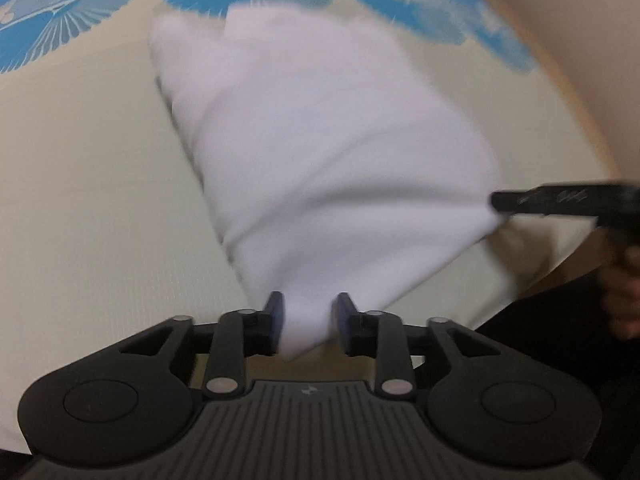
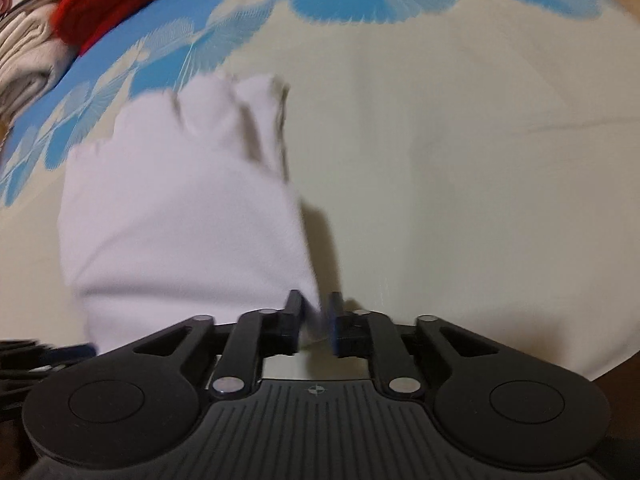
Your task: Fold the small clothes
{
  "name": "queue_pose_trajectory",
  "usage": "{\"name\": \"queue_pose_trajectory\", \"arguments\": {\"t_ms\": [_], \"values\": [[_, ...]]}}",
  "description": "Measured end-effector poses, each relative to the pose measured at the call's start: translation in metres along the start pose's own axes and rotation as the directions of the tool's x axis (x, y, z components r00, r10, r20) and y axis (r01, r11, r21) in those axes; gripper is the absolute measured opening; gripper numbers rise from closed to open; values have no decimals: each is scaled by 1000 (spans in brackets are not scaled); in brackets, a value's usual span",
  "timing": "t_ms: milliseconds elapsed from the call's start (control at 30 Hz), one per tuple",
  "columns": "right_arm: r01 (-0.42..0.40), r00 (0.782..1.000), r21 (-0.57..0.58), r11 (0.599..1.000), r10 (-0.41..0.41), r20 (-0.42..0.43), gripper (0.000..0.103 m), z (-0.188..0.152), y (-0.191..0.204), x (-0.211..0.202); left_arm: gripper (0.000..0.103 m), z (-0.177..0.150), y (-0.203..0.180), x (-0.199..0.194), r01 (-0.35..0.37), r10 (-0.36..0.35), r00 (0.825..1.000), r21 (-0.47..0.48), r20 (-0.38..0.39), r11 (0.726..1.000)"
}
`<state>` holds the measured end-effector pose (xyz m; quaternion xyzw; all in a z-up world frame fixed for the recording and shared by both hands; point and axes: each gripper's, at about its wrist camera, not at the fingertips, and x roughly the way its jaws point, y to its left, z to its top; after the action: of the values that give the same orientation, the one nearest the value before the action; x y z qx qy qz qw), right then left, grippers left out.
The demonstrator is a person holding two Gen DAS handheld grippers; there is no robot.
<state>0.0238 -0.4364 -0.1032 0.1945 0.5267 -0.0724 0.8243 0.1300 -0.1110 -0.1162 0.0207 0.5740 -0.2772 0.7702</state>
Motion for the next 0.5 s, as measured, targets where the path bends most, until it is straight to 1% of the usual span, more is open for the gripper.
{"name": "queue_pose_trajectory", "arguments": {"t_ms": [33,67,100,133,167,200,267,333,400,467,500], "values": [[6,999,11,1000,-7,41,31,1,1,-6,50,3,3,-12,13,-12,1000,-22,25,1000],[2,996,20,1000,-4,91,44,3,2,-13,62,8,8,-21,19,-17,999,-46,46,999],[-7,991,23,1000,3,135,51,3,2,-19,69,10,11,-31,22,-18,998,-69,59,997],[-14,986,21,1000,10,165,64,5,3,-22,71,19,19,-38,22,-15,998,-97,67,995],[-19,984,14,1000,16,179,69,6,6,-21,75,27,27,-41,19,-11,998,-124,69,992],[-20,984,5,1000,19,175,70,8,8,-17,79,37,36,-42,15,-5,998,-152,68,988],[-16,991,-14,1000,18,136,70,11,12,-6,80,61,54,-42,7,8,997,-203,76,979],[5,997,-7,1000,-5,81,70,10,12,7,83,81,66,-36,36,-12,995,-231,101,972],[25,999,12,1000,-25,28,70,9,15,21,84,97,80,-19,84,-55,993,-294,105,952],[32,999,28,999,-33,9,73,8,17,27,84,104,91,6,122,-88,990,-371,109,921],[38,999,30,999,-38,5,74,8,19,28,84,106,98,18,127,-91,990,-407,107,905]]}}
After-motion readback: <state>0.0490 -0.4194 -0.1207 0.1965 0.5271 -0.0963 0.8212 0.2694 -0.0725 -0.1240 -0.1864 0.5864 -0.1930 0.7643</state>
